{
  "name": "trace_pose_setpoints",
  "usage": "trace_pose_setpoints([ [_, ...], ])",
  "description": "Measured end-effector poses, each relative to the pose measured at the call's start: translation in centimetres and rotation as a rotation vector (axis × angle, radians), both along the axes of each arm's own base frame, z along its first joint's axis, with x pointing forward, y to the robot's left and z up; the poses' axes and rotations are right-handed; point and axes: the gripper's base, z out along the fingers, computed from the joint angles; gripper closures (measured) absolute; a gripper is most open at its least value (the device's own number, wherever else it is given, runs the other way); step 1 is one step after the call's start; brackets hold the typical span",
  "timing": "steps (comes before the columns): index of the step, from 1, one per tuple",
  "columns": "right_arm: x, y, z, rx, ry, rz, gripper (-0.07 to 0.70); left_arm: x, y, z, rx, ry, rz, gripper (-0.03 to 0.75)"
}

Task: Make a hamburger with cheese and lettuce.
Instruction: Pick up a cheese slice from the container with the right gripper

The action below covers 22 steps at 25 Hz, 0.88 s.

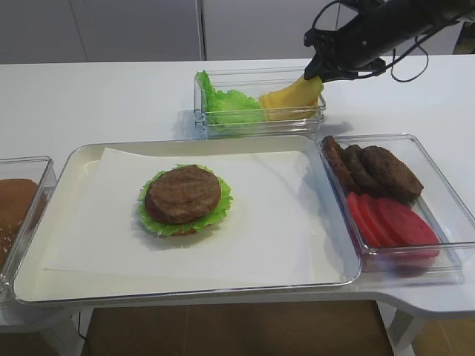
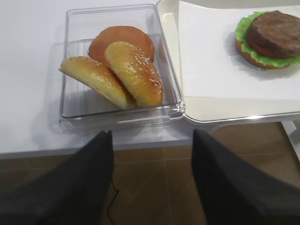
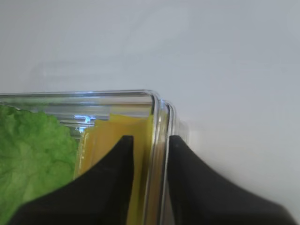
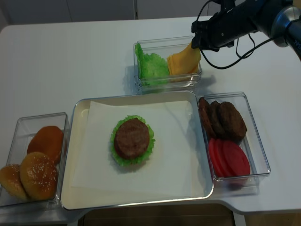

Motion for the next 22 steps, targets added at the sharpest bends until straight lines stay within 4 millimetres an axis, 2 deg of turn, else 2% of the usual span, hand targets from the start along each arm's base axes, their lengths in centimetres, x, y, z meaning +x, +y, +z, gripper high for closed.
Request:
trace_pose_setpoints([
  [8, -0.02, -0.01, -0.02, -0.003, 0.001, 0.002, 0.450, 0.00, 0.00, 0.00, 0.000, 0.000, 0.000, 0.313],
  [15, -0.03, -0.01, -0.03, -0.005, 0.002, 0.004, 0.536, 0.00, 0.00, 0.00, 0.000, 0.000, 0.000, 0.313],
  [22, -0.05, 0.01, -0.03, -0.003, 0.004, 0.005, 0.547, 0.00, 0.00, 0.00, 0.000, 0.000, 0.000, 0.313],
])
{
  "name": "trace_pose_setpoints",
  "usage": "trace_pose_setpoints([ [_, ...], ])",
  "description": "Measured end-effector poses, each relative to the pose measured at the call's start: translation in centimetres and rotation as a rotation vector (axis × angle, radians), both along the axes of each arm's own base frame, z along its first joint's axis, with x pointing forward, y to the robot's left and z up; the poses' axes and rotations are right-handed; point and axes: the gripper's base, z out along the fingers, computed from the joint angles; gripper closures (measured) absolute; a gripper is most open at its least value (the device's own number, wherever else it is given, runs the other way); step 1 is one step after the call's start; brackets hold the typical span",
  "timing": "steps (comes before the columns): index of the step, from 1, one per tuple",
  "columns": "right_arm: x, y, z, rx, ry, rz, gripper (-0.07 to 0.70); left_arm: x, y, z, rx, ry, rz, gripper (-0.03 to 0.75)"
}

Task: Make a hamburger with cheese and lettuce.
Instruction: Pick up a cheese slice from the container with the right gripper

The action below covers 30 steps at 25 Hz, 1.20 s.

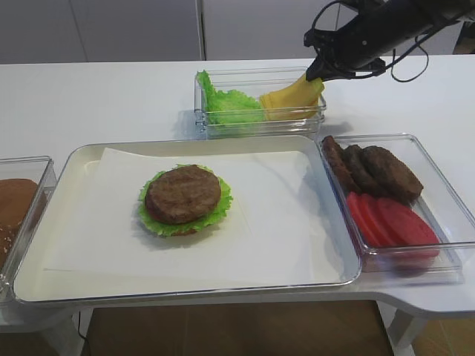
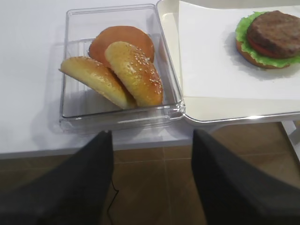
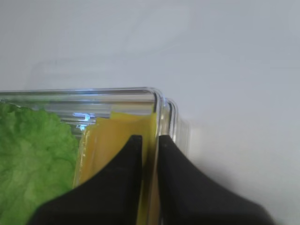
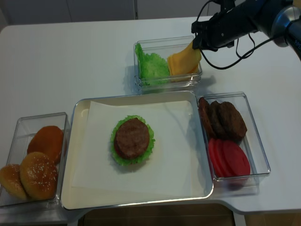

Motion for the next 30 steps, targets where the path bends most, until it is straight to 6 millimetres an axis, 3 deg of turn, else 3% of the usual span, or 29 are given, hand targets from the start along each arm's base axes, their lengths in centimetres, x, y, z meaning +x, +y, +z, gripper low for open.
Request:
trace_pose_setpoints([
  [5, -0.09, 0.04, -0.04, 0.001, 0.009, 0.008, 0.538, 0.00, 0.00, 0.00, 0.000, 0.000, 0.000, 0.313],
  [11, -0.19, 0.08, -0.08, 0.001, 0.017, 0.016, 0.440, 0.00, 0.00, 0.00, 0.000, 0.000, 0.000, 0.313],
  [17, -0.31, 0.04, 0.30, -0.006, 0.011, 0.021, 0.417, 0.00, 0.00, 0.00, 0.000, 0.000, 0.000, 0.313],
  [23, -0.33, 0.03, 0.41, -0.007, 0.008, 0.021, 0.428, 0.00, 0.00, 0.00, 0.000, 0.000, 0.000, 0.313],
  [30, -0.39, 0.05, 0.38, -0.009, 0.013, 0.026, 0.547, 0.00, 0.00, 0.00, 0.000, 0.000, 0.000, 0.313],
])
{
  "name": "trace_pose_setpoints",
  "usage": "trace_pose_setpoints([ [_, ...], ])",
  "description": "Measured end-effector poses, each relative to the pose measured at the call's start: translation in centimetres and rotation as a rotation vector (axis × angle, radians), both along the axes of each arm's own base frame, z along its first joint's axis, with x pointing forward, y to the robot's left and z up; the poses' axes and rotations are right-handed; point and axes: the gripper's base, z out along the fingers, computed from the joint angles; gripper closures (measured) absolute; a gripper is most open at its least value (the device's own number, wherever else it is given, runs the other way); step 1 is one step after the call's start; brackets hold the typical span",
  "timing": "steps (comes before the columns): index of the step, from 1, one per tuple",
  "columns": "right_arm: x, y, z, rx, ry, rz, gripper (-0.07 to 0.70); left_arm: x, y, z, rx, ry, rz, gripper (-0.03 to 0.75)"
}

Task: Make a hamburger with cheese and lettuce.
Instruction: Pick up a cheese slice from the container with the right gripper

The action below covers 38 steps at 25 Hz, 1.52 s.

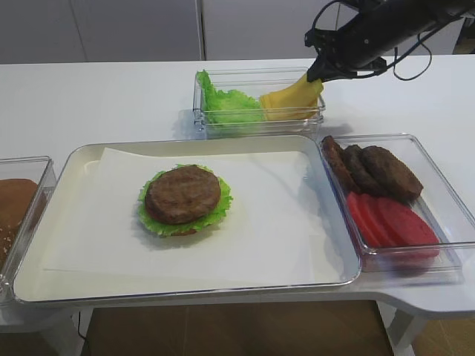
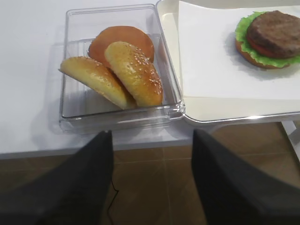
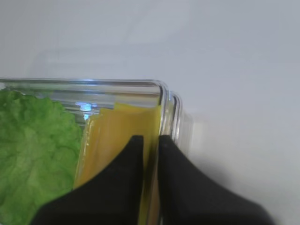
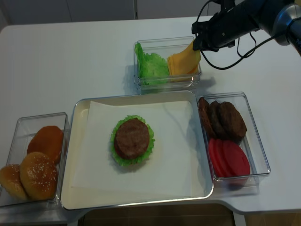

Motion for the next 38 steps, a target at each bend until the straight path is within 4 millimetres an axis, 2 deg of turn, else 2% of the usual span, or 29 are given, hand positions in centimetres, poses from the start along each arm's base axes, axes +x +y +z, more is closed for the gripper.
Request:
trace_pose_setpoints([
  [10, 0.00, -0.02, -0.02, -0.003, 0.001, -0.001, 0.584, 0.00, 0.00, 0.00, 0.000, 0.000, 0.000, 0.313],
  [17, -0.01, -0.10, -0.07, -0.011, 0.007, -0.006, 0.500, 0.00, 0.00, 0.00, 0.000, 0.000, 0.000, 0.313],
  [25, -0.09, -0.09, 0.04, -0.013, 0.009, -0.002, 0.488, 0.00, 0.00, 0.00, 0.000, 0.000, 0.000, 0.313],
  [38, -0.22, -0.15, 0.65, -0.020, -0.006, 0.001, 0.573, 0.00, 0.00, 0.00, 0.000, 0.000, 0.000, 0.313],
])
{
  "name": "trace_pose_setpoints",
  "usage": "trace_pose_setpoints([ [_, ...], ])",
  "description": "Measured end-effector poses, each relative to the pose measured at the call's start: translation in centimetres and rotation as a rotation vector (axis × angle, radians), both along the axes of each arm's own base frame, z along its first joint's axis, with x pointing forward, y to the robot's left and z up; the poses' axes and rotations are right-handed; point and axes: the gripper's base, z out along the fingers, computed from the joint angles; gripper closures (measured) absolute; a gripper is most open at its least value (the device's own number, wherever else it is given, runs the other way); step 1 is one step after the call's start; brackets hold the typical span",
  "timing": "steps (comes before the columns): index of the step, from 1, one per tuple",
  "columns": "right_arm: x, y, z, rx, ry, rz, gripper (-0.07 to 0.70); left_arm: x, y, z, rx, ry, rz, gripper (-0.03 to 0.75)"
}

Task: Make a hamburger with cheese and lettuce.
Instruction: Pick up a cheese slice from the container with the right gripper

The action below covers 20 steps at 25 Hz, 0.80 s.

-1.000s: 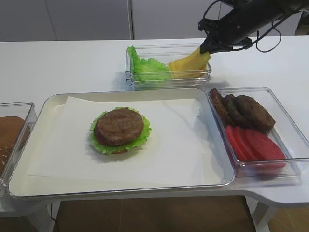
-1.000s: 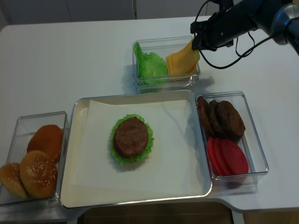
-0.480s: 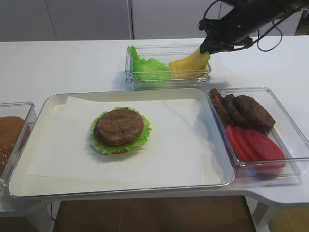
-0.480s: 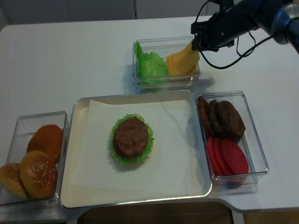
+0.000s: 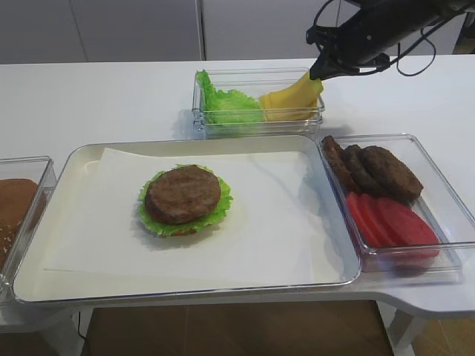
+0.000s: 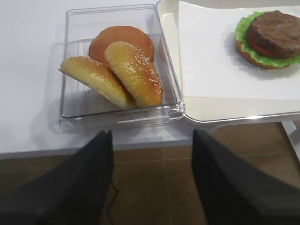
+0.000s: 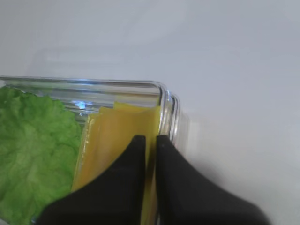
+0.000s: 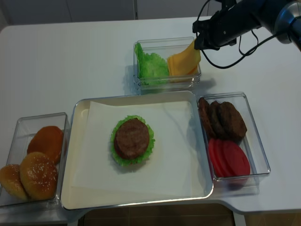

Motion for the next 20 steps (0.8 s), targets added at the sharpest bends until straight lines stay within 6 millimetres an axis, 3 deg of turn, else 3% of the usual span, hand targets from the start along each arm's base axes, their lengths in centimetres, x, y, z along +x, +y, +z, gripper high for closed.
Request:
trace_pose_setpoints([
  [14, -0.1, 0.0, 0.1, 0.001, 0.004, 0.005, 0.628, 0.0, 0.0, 0.0, 0.000, 0.000, 0.000, 0.313],
  [20, -0.6, 0.0, 2.0, 0.002, -0.034, 0.007, 0.629, 0.0, 0.0, 0.0, 0.000, 0.000, 0.000, 0.313],
])
